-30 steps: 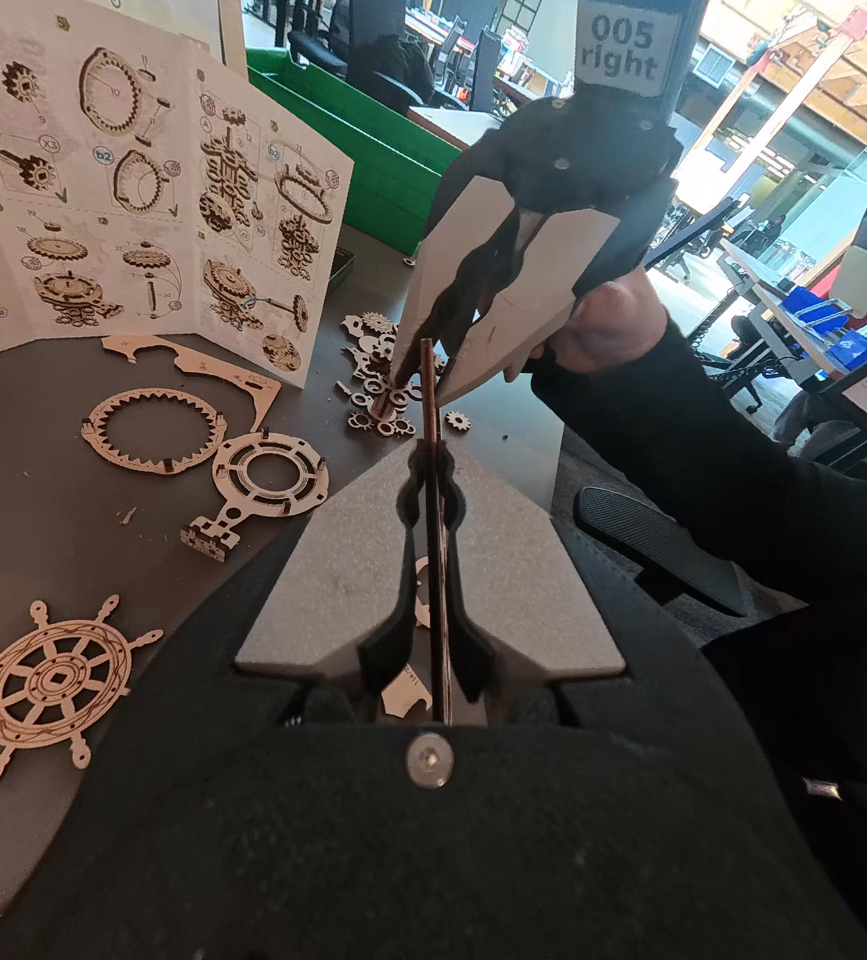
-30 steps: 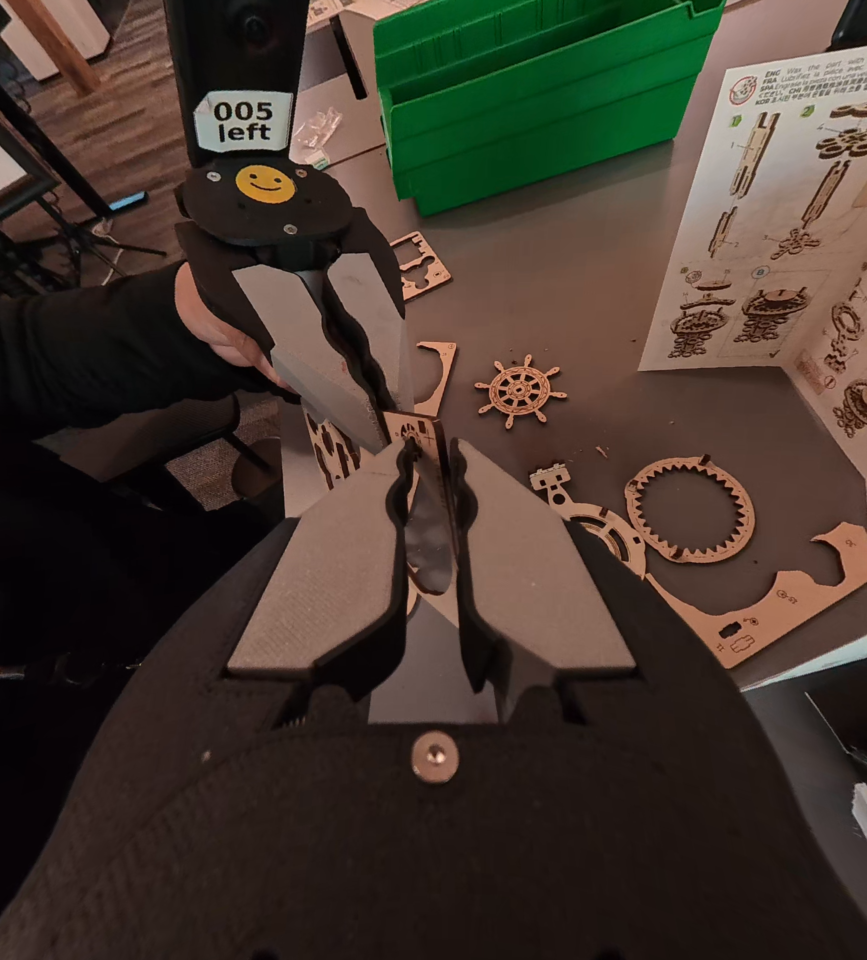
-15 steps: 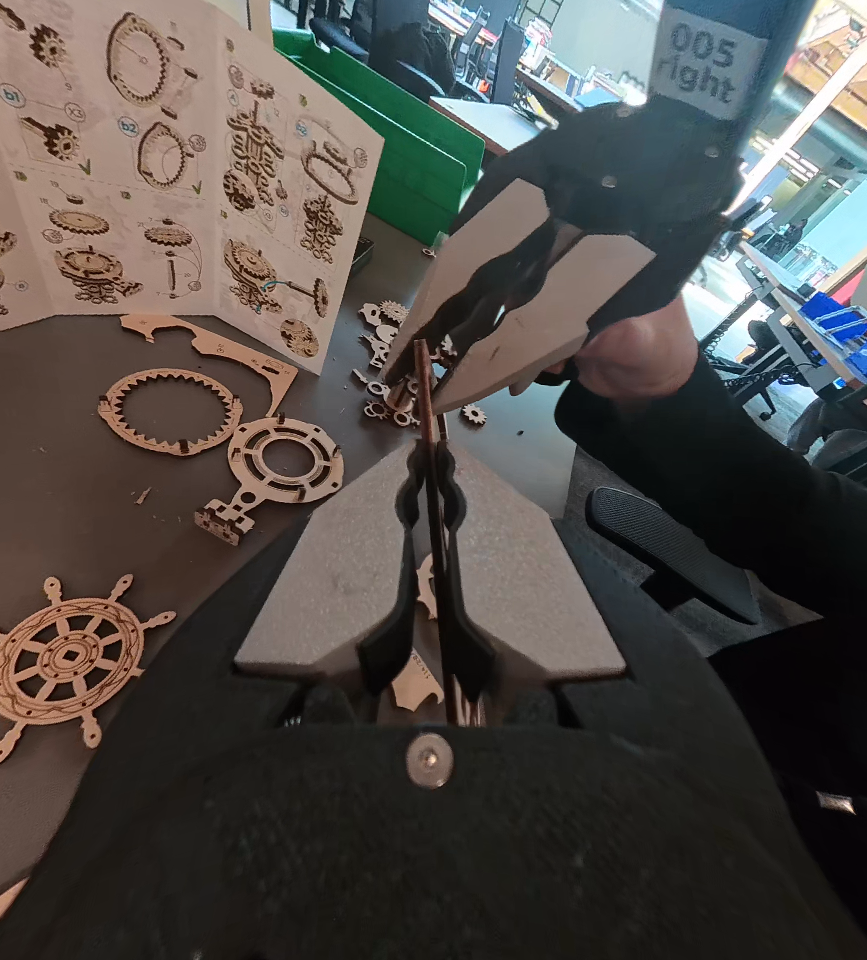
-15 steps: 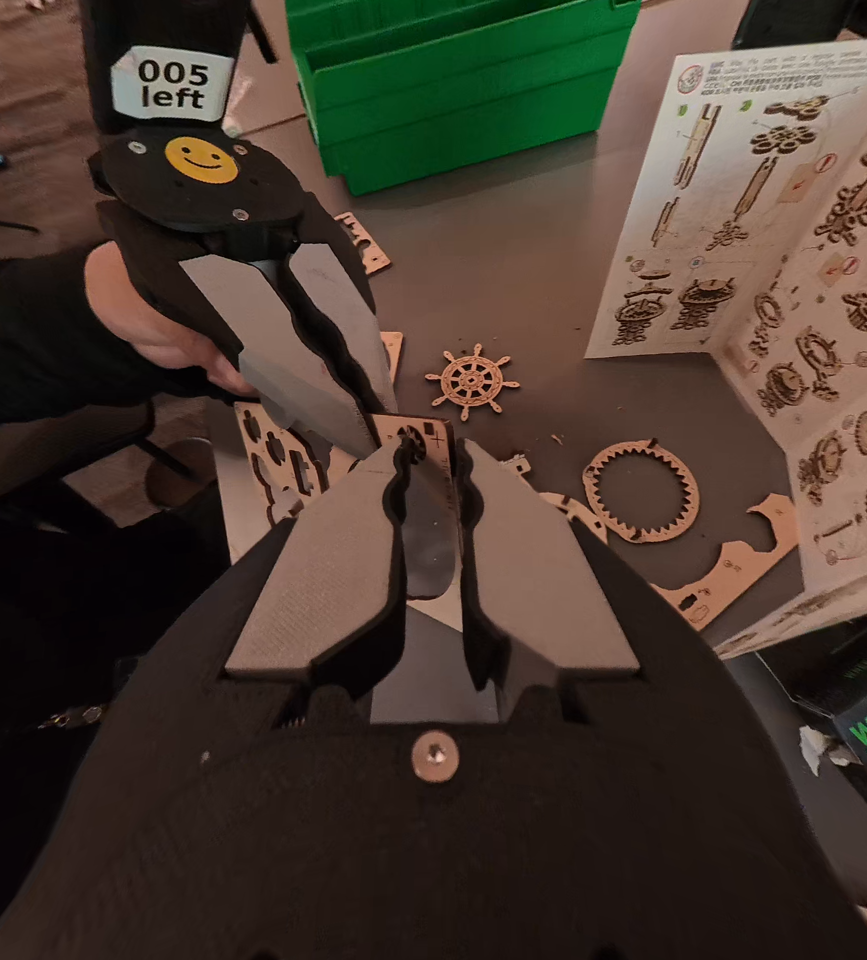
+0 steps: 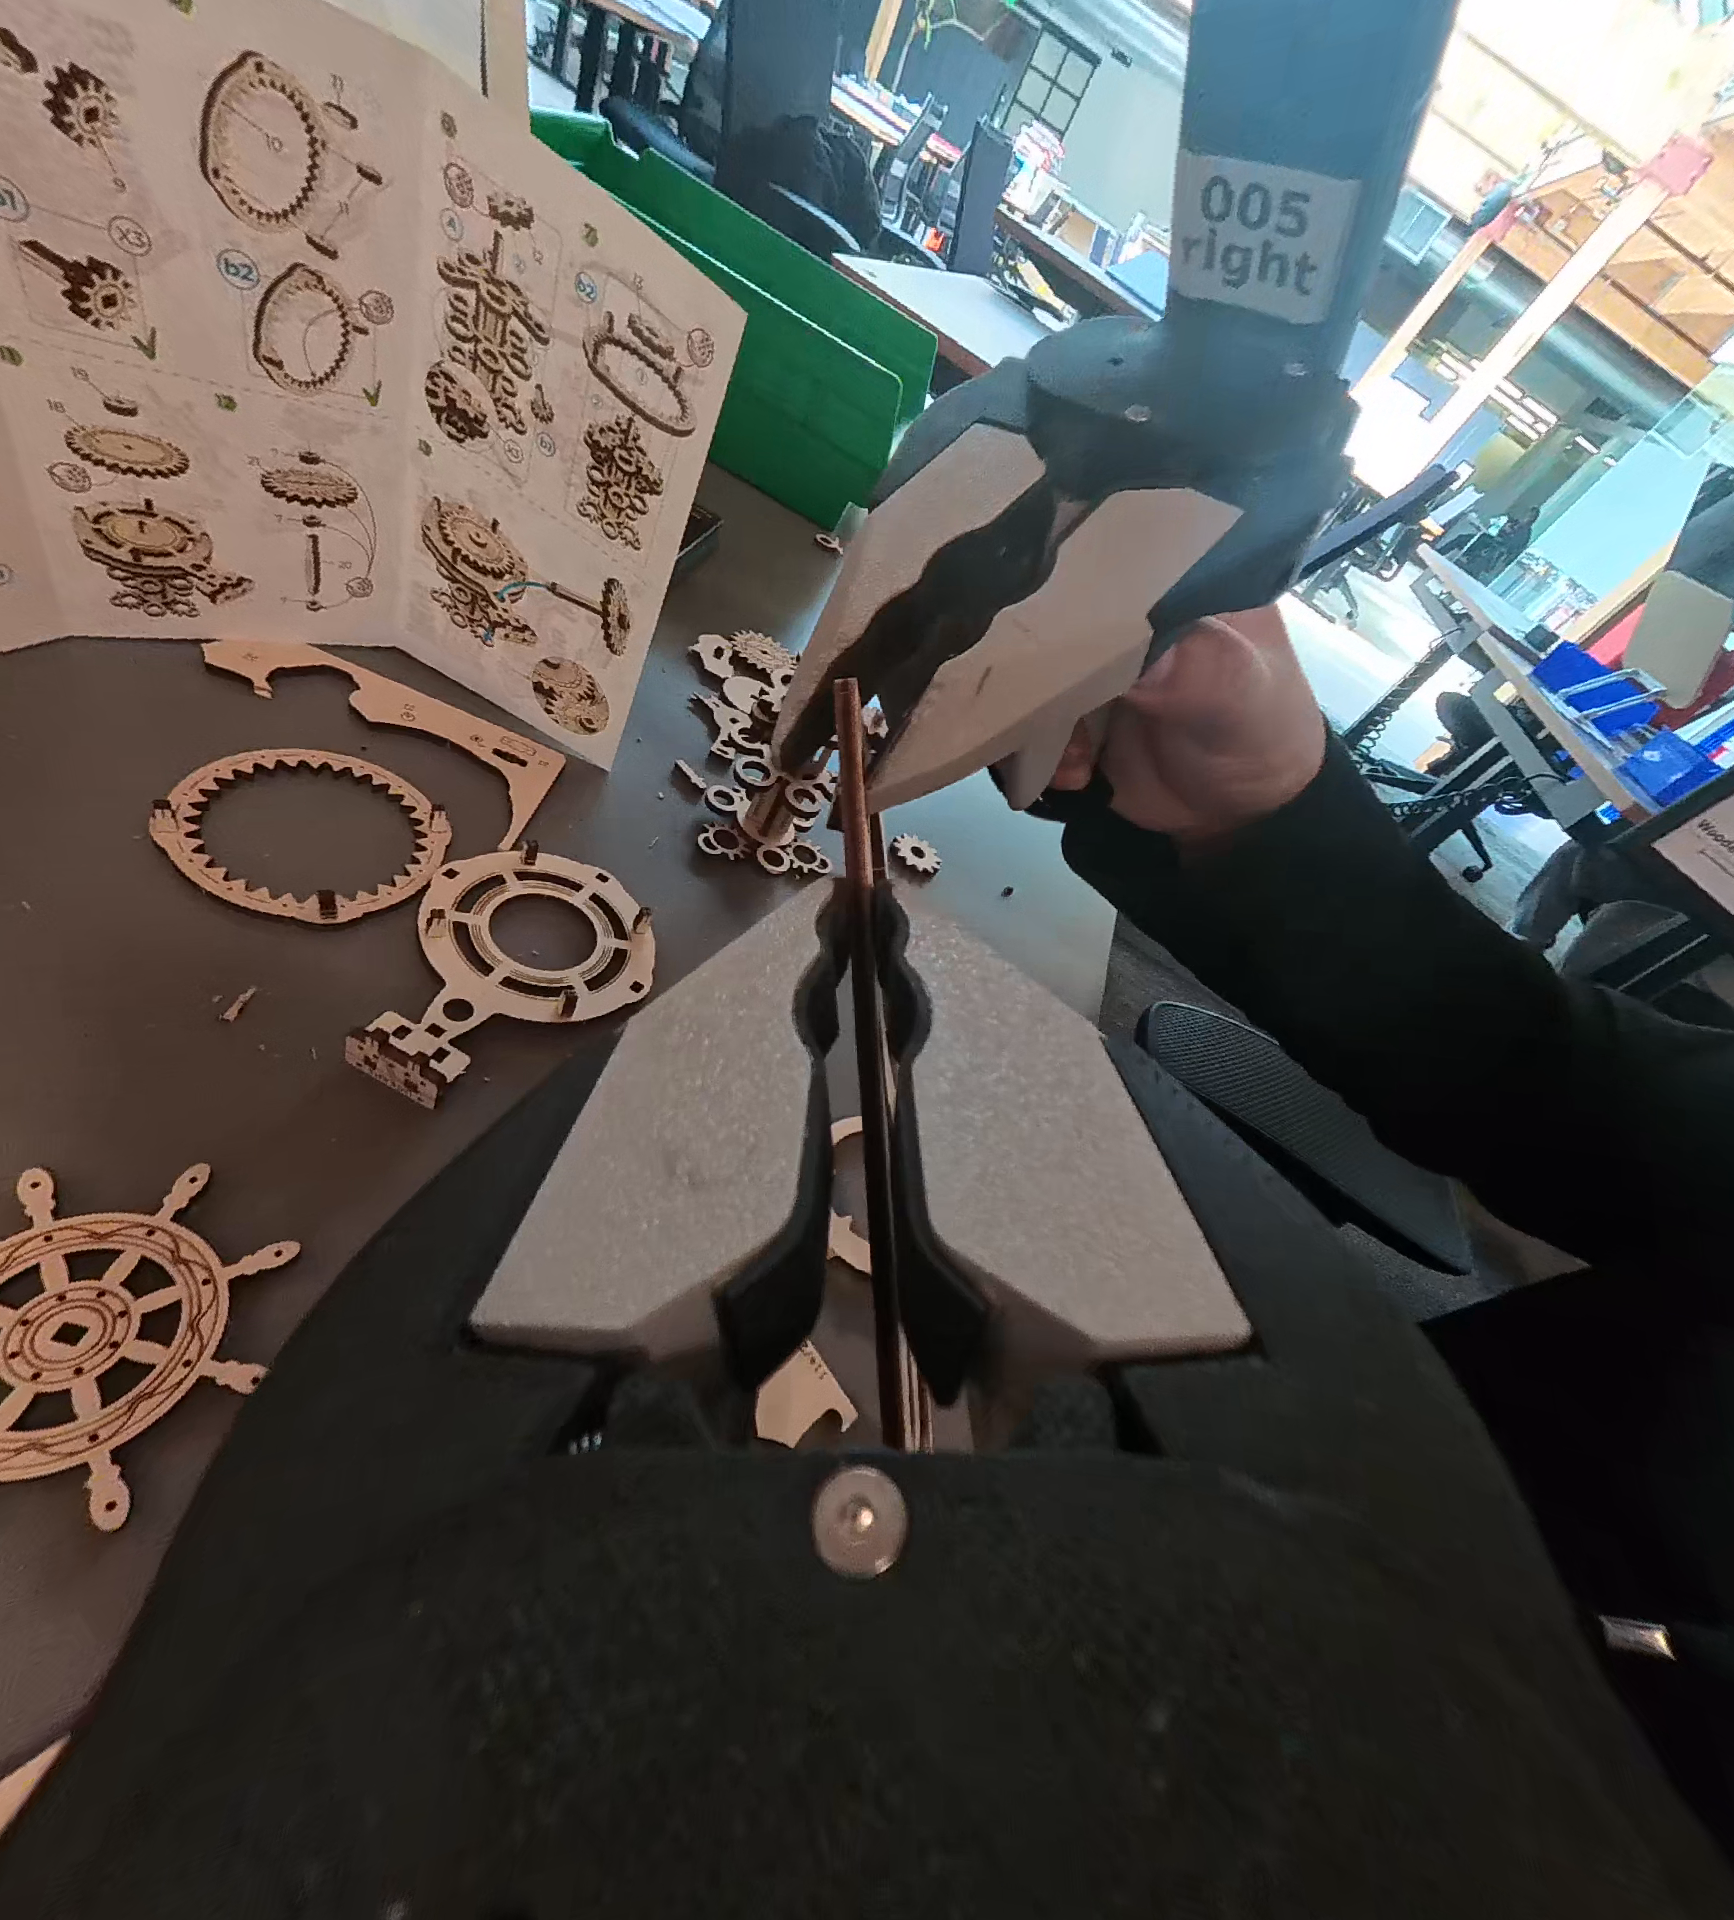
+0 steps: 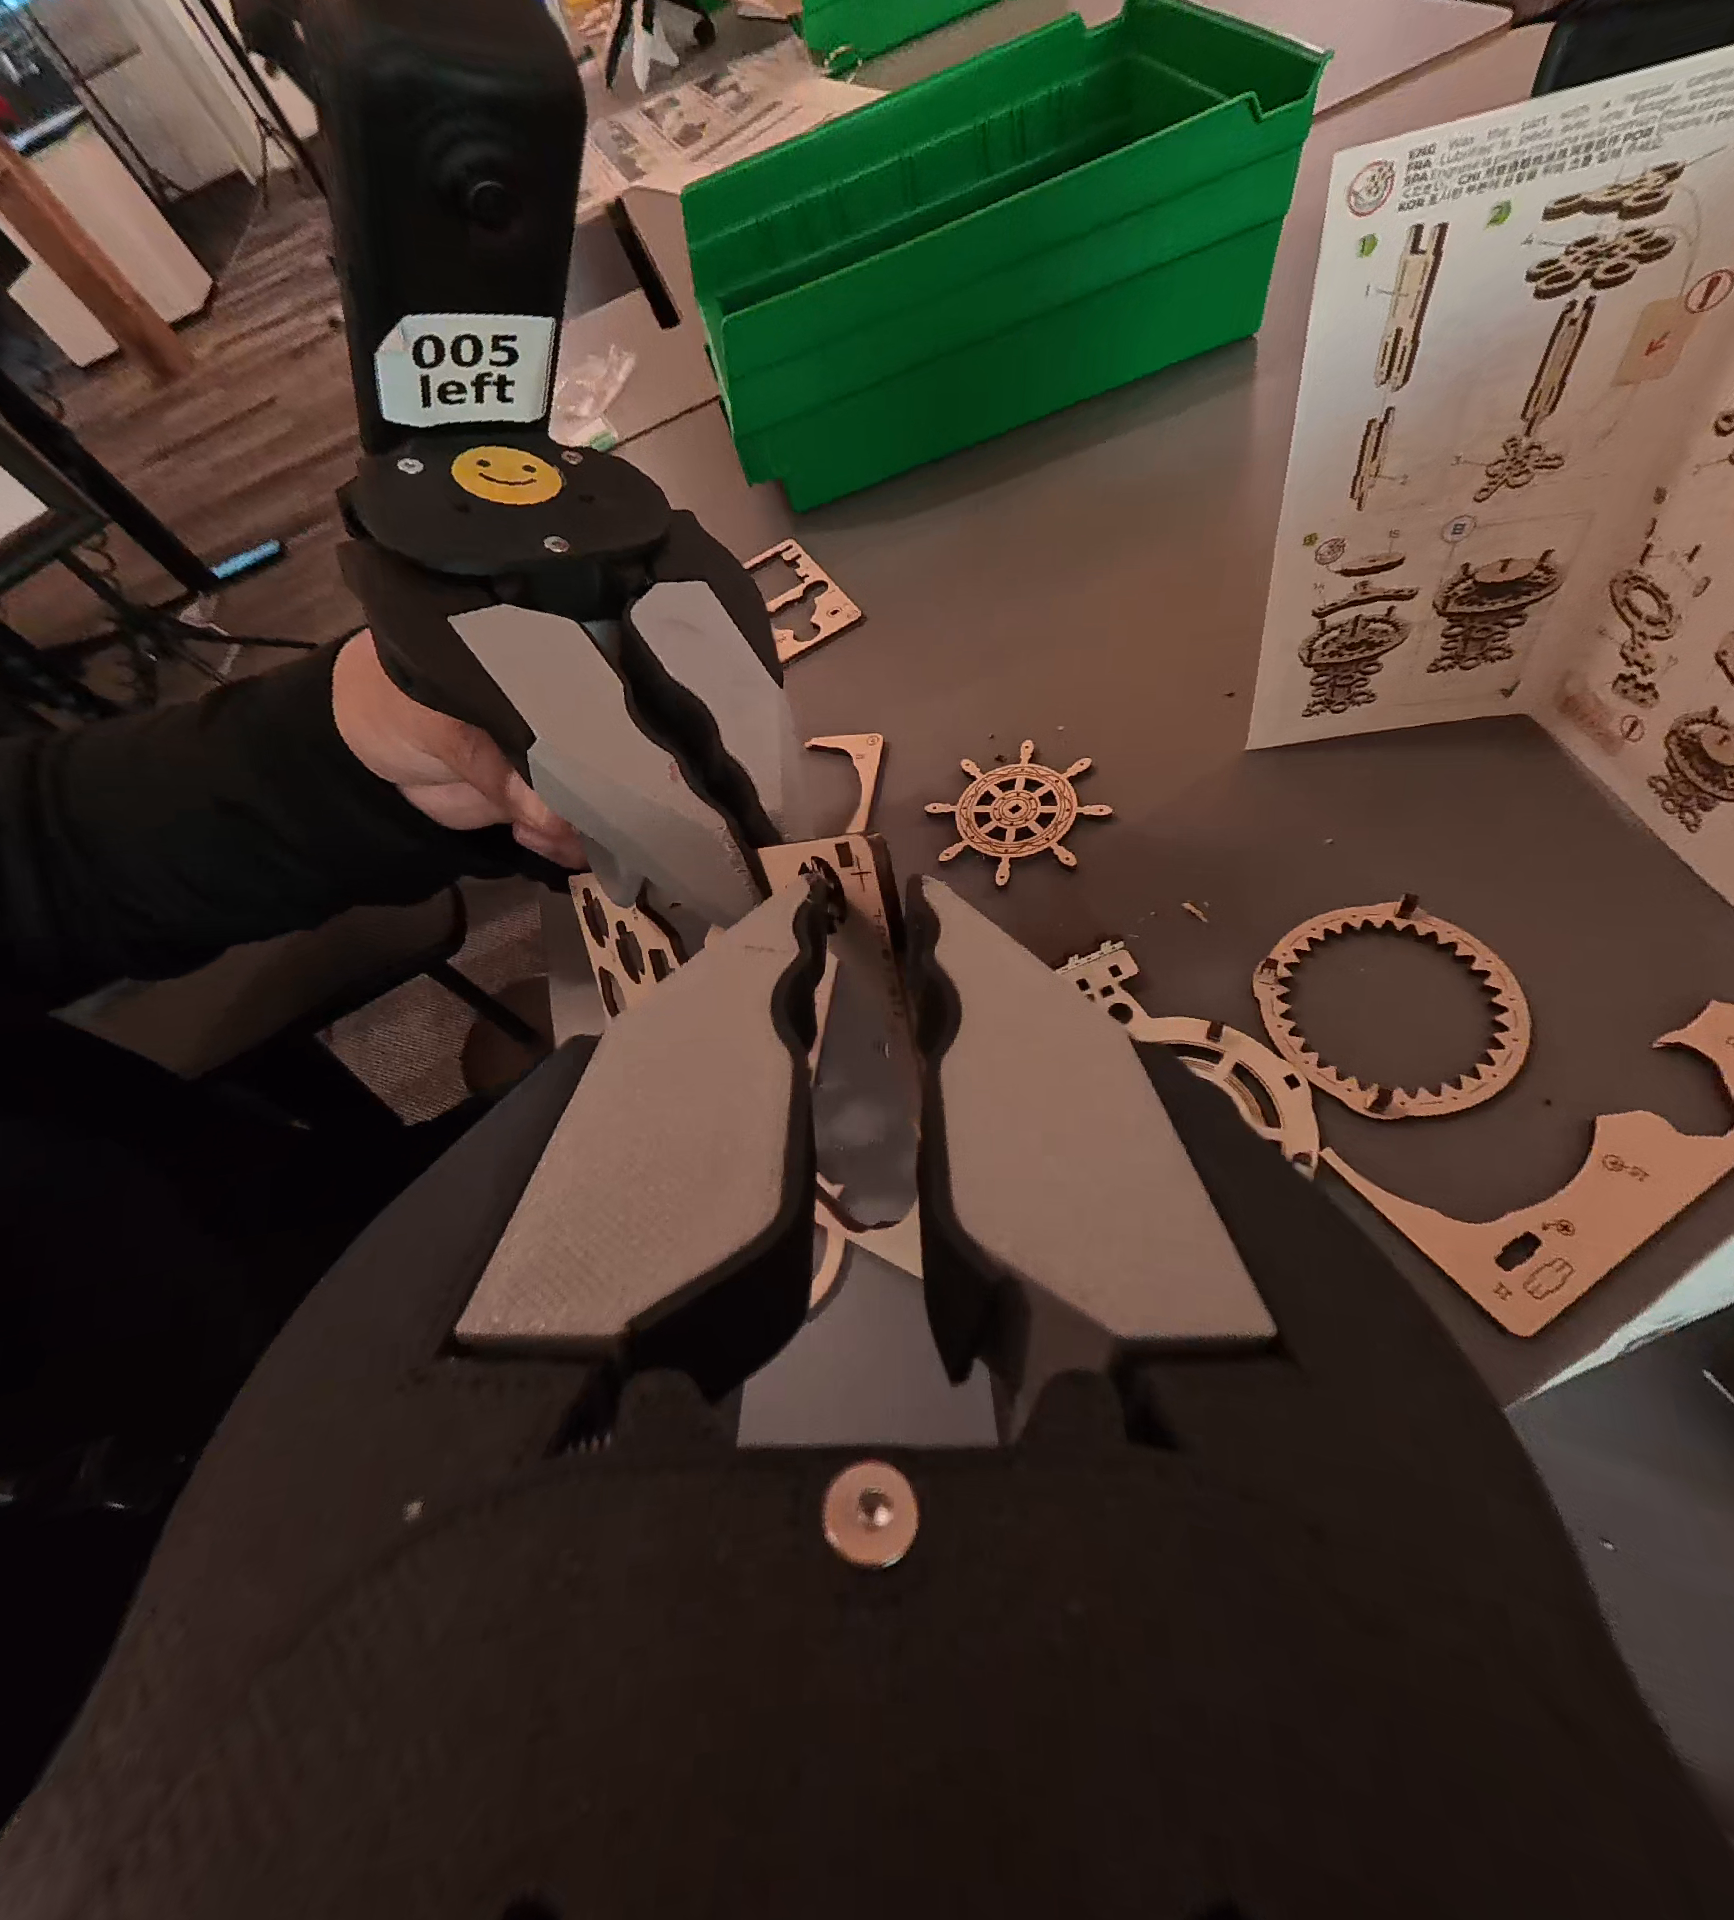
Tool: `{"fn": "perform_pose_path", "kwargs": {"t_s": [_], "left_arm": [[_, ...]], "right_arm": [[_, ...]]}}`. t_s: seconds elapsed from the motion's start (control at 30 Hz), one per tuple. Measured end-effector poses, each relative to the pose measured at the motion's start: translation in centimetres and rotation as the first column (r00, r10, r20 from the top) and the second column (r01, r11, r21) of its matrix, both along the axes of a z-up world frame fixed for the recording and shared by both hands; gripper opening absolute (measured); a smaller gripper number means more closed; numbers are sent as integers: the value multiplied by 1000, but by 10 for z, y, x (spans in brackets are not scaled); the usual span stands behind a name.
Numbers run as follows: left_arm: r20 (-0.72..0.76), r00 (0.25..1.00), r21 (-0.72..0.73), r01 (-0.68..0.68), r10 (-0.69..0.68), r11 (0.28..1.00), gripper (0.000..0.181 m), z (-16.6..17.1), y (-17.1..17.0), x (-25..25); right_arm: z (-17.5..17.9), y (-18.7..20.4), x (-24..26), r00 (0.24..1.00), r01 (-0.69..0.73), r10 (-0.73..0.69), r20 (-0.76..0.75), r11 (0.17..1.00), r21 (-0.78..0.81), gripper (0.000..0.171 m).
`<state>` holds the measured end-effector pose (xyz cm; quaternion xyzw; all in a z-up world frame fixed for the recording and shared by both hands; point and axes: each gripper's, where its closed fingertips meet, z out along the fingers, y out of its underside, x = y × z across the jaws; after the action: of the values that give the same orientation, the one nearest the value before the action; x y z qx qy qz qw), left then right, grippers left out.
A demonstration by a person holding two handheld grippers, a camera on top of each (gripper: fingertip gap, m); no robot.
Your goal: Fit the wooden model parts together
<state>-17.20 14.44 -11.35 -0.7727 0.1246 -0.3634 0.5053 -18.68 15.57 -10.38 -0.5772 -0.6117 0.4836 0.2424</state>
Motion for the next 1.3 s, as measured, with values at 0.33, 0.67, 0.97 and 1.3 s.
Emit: {"fn": "perform_pose_path", "kwargs": {"t_s": [0.33,0.67,0.97,1.3], "left_arm": [[-3,1000,-8,-14,14,1000,0,-3,1,-2],[20,999,-17,-49,50,999,1,-7,4,-8],[90,995,-16,-34,36,999,1,-6,0,-10],[103,995,9,2,-3,1000,1,5,-7,-11]], "right_arm": [[-2,1,-3,1000,18,-19,-16,994,-105,11],[-8,5,-10,994,105,-100,40,986,-130,12],[-5,4,-14,989,146,-142,-44,984,104,9],[23,10,0,975,182,-173,-140,981,60,23]]}}
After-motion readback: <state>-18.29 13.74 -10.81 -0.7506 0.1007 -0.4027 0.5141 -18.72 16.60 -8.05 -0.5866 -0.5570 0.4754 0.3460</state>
